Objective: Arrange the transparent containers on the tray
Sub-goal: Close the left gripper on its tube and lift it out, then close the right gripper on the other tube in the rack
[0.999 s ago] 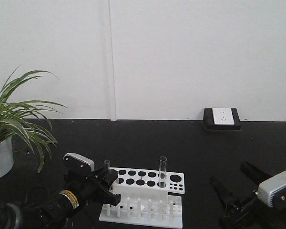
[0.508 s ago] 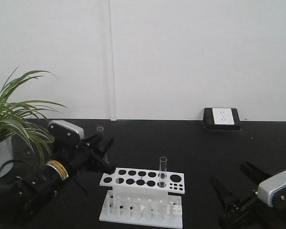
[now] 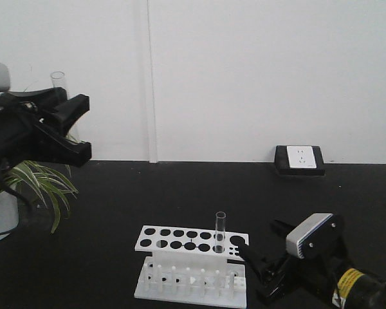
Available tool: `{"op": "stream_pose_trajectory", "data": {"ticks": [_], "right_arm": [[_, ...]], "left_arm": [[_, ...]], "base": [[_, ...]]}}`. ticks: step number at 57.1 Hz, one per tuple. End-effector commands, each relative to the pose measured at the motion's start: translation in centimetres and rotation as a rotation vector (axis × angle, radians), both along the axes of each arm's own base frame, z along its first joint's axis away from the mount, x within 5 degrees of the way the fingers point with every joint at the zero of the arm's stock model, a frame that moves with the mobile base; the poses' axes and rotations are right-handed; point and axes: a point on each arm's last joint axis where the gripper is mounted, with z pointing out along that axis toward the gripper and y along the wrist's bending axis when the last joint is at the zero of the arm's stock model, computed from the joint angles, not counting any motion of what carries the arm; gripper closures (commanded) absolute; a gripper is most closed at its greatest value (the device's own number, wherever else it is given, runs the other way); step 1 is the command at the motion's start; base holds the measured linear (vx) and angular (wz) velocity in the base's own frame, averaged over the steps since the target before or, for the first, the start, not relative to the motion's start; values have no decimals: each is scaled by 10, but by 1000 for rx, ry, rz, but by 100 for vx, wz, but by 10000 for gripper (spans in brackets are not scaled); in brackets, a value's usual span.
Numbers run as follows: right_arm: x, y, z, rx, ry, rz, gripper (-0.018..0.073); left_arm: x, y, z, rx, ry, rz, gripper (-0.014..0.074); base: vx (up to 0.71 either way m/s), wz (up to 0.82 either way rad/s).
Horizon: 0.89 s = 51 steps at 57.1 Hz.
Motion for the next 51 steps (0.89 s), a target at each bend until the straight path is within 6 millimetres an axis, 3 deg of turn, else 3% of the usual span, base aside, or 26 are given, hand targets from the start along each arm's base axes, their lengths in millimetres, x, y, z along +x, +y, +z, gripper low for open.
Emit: {"op": "stream_pose_trajectory", "data": {"ticks": [1, 29, 44, 51], "right_arm": [[13, 7, 19, 98, -123, 53, 20], [66, 27, 5, 188, -67, 171, 20], [82, 43, -5, 192, -72, 228, 20], [86, 47, -5, 200, -79, 231, 82]], "left_arm": [[-20, 4, 25, -23, -80, -6, 600], [-24, 6, 28, -27, -76, 1, 599], [-23, 7, 27, -25, -69, 4, 597], [-23, 7, 26, -21, -57, 10, 597]], "base": [[0, 0], [0, 0], [0, 0], [0, 0]]}}
